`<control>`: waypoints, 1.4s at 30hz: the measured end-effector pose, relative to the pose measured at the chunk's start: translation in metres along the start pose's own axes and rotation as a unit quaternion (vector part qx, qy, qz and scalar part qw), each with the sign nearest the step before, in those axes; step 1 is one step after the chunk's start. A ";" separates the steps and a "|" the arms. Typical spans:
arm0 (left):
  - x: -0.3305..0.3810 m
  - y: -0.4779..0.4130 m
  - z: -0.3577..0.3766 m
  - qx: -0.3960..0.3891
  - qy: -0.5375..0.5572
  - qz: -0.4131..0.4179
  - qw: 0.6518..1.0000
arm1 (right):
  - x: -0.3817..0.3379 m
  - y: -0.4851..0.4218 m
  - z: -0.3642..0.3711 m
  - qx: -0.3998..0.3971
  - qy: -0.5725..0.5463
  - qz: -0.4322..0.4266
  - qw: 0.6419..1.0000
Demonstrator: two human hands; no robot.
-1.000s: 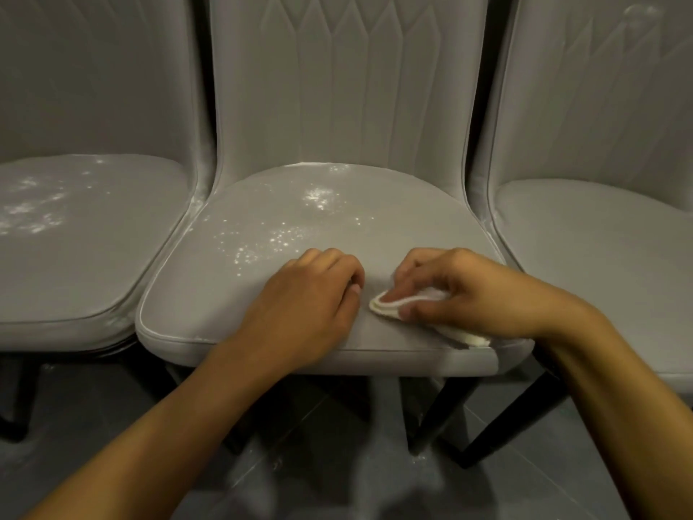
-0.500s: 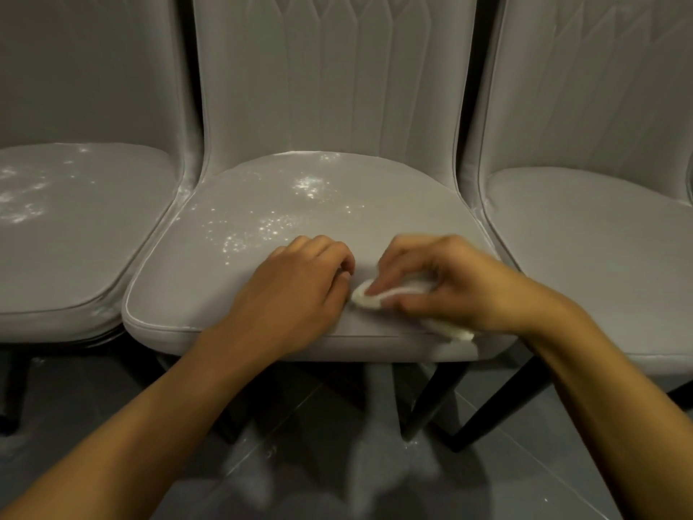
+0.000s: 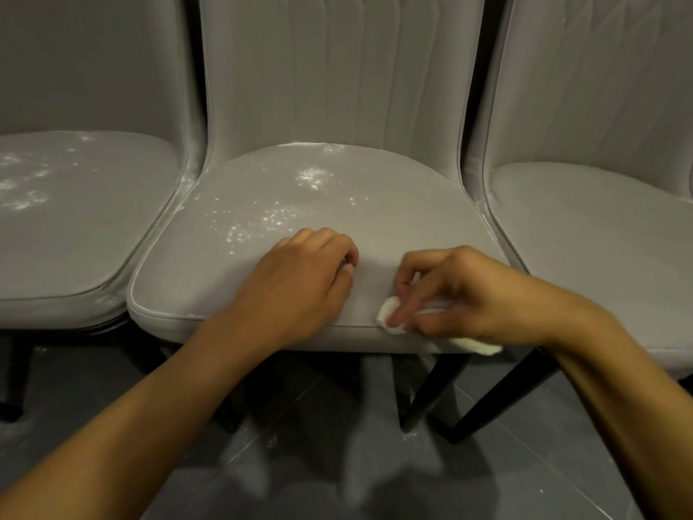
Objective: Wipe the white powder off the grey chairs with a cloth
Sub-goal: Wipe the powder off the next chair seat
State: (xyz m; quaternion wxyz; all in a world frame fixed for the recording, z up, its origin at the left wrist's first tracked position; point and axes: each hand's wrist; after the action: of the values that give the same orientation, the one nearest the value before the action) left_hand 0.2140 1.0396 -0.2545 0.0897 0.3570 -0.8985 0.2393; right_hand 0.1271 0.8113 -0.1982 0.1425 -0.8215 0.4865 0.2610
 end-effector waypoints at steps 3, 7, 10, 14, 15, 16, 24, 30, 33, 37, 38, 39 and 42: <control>0.001 0.000 -0.001 -0.005 -0.001 -0.004 1.000 | -0.001 -0.004 -0.005 -0.021 0.023 0.008 0.999; 0.001 0.002 -0.002 -0.004 0.007 -0.008 1.000 | 0.007 0.015 -0.032 -0.073 0.000 0.084 0.994; 0.001 0.002 -0.001 0.001 0.002 -0.006 1.000 | 0.005 0.016 -0.028 -0.050 -0.004 0.080 0.996; 0.003 0.000 0.000 0.001 -0.018 0.001 1.000 | -0.006 -0.010 0.004 0.007 0.038 -0.004 0.999; 0.003 0.000 0.000 -0.001 -0.022 0.000 1.000 | -0.008 -0.016 0.010 0.009 0.056 -0.015 0.998; 0.003 0.000 0.001 -0.004 -0.021 -0.003 1.000 | -0.010 -0.019 0.013 0.006 0.068 -0.018 0.998; 0.003 0.002 -0.002 0.000 -0.002 -0.007 1.000 | 0.004 0.002 -0.020 0.006 0.036 0.048 0.998; 0.002 0.000 -0.002 0.013 0.003 -0.005 1.000 | 0.004 -0.031 0.001 0.235 0.035 0.088 0.967; 0.001 0.001 -0.002 0.030 0.058 -0.035 0.997 | 0.000 -0.040 0.002 0.272 -0.119 0.079 0.952; 0.004 -0.004 -0.006 0.038 0.068 -0.038 0.996 | 0.023 -0.037 -0.004 0.318 -0.065 0.130 0.937; 0.007 -0.006 -0.008 0.037 0.056 -0.017 0.998 | 0.030 -0.035 -0.002 0.295 -0.017 0.156 0.943; 0.011 -0.008 -0.009 0.027 0.049 0.008 0.998 | 0.035 -0.034 0.000 0.272 0.012 0.173 0.947; 0.030 -0.017 -0.005 -0.021 0.055 0.064 0.996 | 0.038 -0.031 0.006 0.249 -0.004 0.167 0.954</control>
State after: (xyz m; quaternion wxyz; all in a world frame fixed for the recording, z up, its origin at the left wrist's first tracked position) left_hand 0.2037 1.0139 -0.2341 0.1313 0.2831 -0.9179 0.2450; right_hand 0.1671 0.8019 -0.2256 0.2985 -0.6664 0.6655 0.1546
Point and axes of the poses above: each hand's wrist, its own y-axis away from the middle knuckle, its own z-axis out of the palm, x = y × z, and after that the axes turned 1 degree about y, right-handed
